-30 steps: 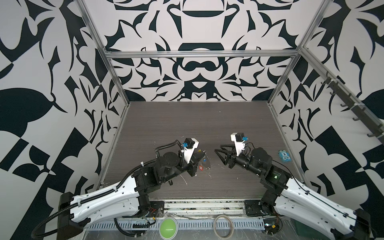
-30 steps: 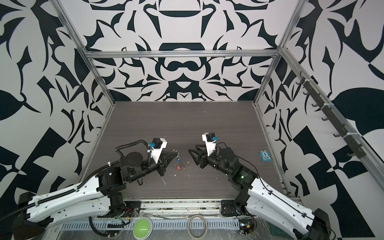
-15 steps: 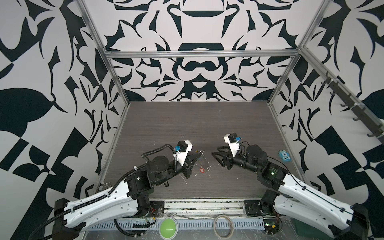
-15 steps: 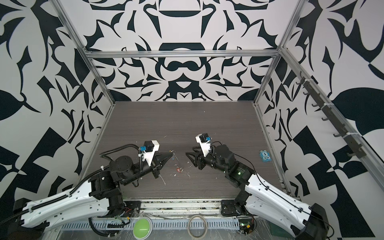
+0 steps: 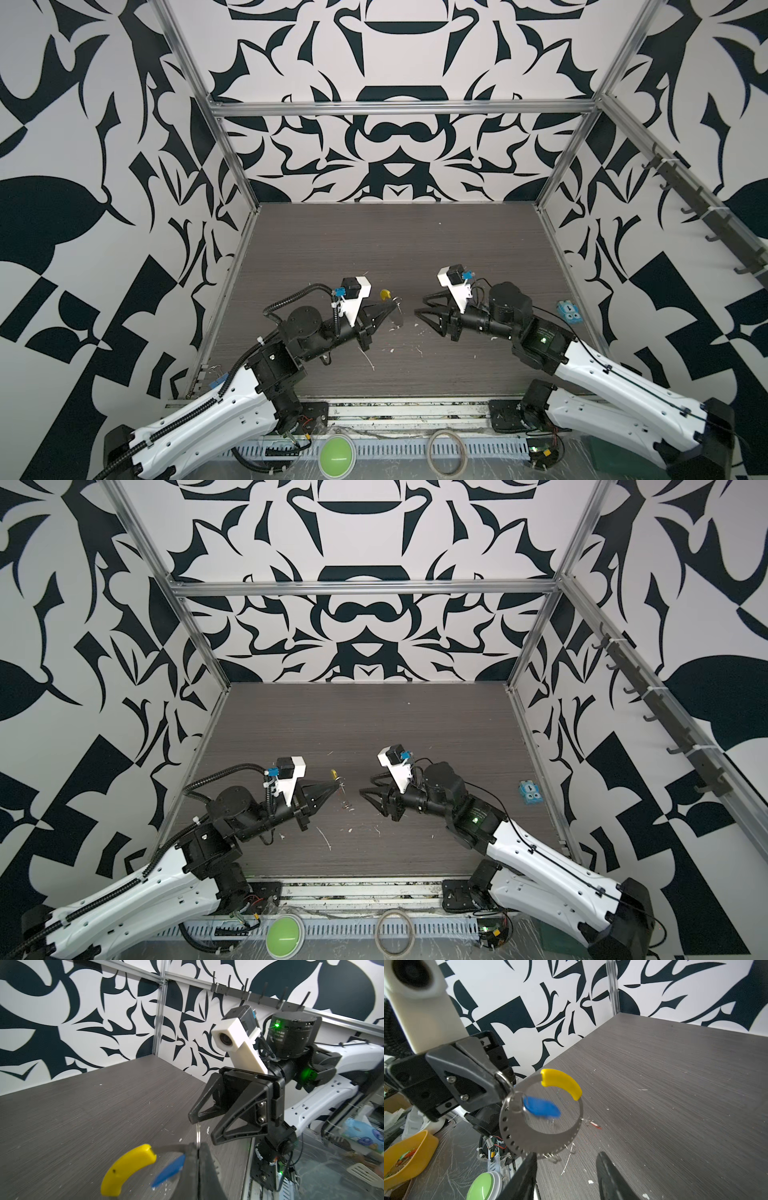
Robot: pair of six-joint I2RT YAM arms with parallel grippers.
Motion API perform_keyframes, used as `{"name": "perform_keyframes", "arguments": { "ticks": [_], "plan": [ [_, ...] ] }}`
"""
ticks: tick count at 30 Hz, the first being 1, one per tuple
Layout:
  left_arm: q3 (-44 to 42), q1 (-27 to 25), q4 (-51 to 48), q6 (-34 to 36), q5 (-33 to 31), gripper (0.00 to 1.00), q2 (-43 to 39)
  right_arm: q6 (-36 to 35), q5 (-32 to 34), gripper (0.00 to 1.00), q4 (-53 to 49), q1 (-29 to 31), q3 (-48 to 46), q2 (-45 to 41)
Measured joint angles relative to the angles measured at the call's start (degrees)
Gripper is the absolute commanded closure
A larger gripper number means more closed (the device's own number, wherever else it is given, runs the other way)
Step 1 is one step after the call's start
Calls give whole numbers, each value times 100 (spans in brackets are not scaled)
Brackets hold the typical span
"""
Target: Remove the keys from the keyring
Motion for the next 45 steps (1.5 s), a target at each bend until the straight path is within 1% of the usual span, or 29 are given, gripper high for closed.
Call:
{"name": "perform_keyframes", "arguments": {
  "ticks": [5, 10, 14, 17, 19, 24, 26, 29, 34, 36, 39, 41, 45],
  "plan": [
    [0, 0, 136, -142, 367, 100, 114, -310, 494, 53, -157, 715, 317, 216],
    [0, 11, 254, -243, 601, 100, 140, -636, 1043, 54, -352, 1224, 564, 365],
    [0, 13, 262, -310, 717, 100, 140, -787, 1373, 54, -468, 1379, 573, 354],
    [0, 15, 262, -361, 787, 100, 118, -872, 1561, 59, -487, 1379, 566, 249],
    [0, 15, 260, -389, 837, 100, 90, -907, 1626, 59, -483, 1377, 555, 155],
    [0, 15, 258, -450, 933, 100, 59, -962, 1631, 62, -468, 1377, 511, 103],
    [0, 20, 260, -481, 994, 100, 57, -1001, 1624, 64, -466, 1377, 505, 140],
    [0, 20, 258, -505, 1058, 100, 55, -1021, 1572, 64, -457, 1377, 507, 212],
    [0, 20, 258, -542, 1084, 100, 52, -1036, 1434, 71, -396, 1377, 507, 310],
    [0, 20, 258, -546, 1093, 100, 52, -1029, 1381, 71, -385, 1377, 507, 352],
    [0, 20, 258, -549, 1095, 100, 50, -1032, 1274, 67, -343, 1377, 507, 402],
    [0, 20, 258, -549, 1097, 100, 37, -1034, 1222, 66, -313, 1377, 505, 409],
    [0, 20, 256, -549, 1099, 100, -7, -1034, 1187, 70, -258, 1377, 496, 389]
  ]
}}
